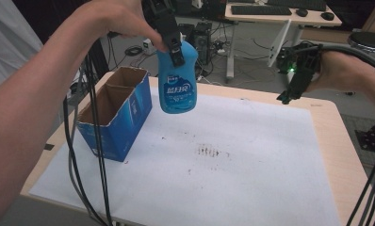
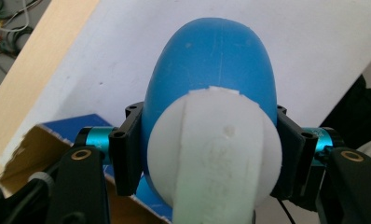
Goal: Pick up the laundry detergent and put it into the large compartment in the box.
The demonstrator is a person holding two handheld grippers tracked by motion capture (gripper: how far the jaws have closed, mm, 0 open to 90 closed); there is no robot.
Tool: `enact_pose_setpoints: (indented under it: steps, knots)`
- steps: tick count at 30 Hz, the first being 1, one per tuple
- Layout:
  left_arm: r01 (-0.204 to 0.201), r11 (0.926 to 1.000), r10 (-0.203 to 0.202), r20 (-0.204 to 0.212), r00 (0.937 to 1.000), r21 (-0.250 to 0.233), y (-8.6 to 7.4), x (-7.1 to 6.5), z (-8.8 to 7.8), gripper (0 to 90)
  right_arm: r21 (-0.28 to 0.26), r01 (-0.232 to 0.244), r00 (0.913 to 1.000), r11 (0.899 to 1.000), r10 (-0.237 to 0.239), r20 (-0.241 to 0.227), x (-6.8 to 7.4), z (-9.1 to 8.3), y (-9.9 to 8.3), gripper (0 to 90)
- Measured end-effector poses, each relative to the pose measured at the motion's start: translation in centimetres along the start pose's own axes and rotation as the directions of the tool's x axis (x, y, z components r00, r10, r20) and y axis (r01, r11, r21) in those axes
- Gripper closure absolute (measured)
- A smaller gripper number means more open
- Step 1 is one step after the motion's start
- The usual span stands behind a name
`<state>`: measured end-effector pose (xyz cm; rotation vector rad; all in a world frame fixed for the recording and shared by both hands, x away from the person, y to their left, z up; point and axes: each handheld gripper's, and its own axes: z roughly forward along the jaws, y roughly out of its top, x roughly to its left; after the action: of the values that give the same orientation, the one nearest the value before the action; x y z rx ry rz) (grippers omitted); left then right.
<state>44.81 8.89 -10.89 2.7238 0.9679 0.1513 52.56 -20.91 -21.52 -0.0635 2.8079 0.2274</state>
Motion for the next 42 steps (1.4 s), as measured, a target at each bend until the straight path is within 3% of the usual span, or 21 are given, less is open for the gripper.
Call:
enact_pose_setpoints:
  steps: [5,12,17,19,20,22,28,30,31,35,39,40,42]
  knots:
    - [0.072,0.9974,-0.073,-0.027,0.9970,-0.004,-1.6,1.6,-0.9,37.4,0.001,-0.001,1.0000,1.000,0.001,-0.002,-0.1,0.1,0.0,12.1]
    - [0.125,0.9921,-0.125,-0.052,0.9908,0.009,-3.7,3.3,-2.0,37.4,0.000,-0.014,0.9999,1.000,0.014,-0.004,-0.1,0.2,-0.2,12.1]
    - [0.181,0.9835,-0.180,-0.072,0.9810,0.002,-5.6,4.6,-2.7,37.4,0.002,-0.018,0.9998,1.000,0.018,-0.005,-0.1,0.2,-0.3,12.1]
    - [0.208,0.9782,-0.207,-0.092,0.9740,0.001,-6.7,5.3,-3.3,37.5,0.005,-0.020,0.9998,1.000,0.020,-0.004,-0.1,0.3,-0.3,12.1]
    - [0.208,0.9782,-0.207,-0.092,0.9740,0.001,-6.7,5.3,-3.3,37.5,0.005,-0.020,0.9998,1.000,0.020,-0.004,-0.1,0.3,-0.3,12.1]
    - [0.236,0.9718,-0.234,-0.103,0.9668,0.005,-7.6,5.9,-3.8,37.4,0.005,-0.018,0.9998,1.000,0.018,-0.005,-0.2,0.4,-0.3,12.1]
    - [0.266,0.9641,-0.264,-0.119,0.9572,-0.002,-8.9,6.6,-4.3,37.5,0.003,-0.009,0.9999,1.000,0.009,-0.012,-0.3,0.7,0.0,12.1]
    - [0.266,0.9641,-0.264,-0.119,0.9572,-0.002,-8.9,6.6,-4.3,37.5,0.006,-0.014,0.9998,1.000,0.014,-0.014,-0.2,0.8,0.0,12.1]
    - [0.280,0.9599,-0.276,-0.135,0.9517,0.013,-9.7,6.9,-4.2,37.5,0.000,-0.006,0.9999,1.000,0.006,-0.014,-0.3,0.9,0.1,12.1]
    - [0.311,0.9502,-0.306,-0.153,0.9397,0.013,-10.8,7.4,-4.1,37.5,0.004,-0.013,0.9998,1.000,0.013,-0.013,-0.3,0.9,0.2,12.1]
    - [0.326,0.9446,-0.317,-0.162,0.9345,0.033,-11.4,7.8,-3.7,37.5,0.009,-0.010,0.9998,1.000,0.010,-0.015,-0.3,1.1,0.2,12.1]
    - [0.341,0.9391,-0.330,-0.168,0.9288,0.041,-11.9,7.9,-3.4,37.4,0.010,-0.011,0.9998,1.000,0.011,-0.016,-0.3,1.2,0.2,12.1]
    - [0.348,0.9358,-0.336,-0.166,0.9272,0.054,-12.4,8.2,-2.7,37.5,0.009,-0.003,0.9998,1.000,0.003,-0.020,-0.3,1.3,0.3,12.1]
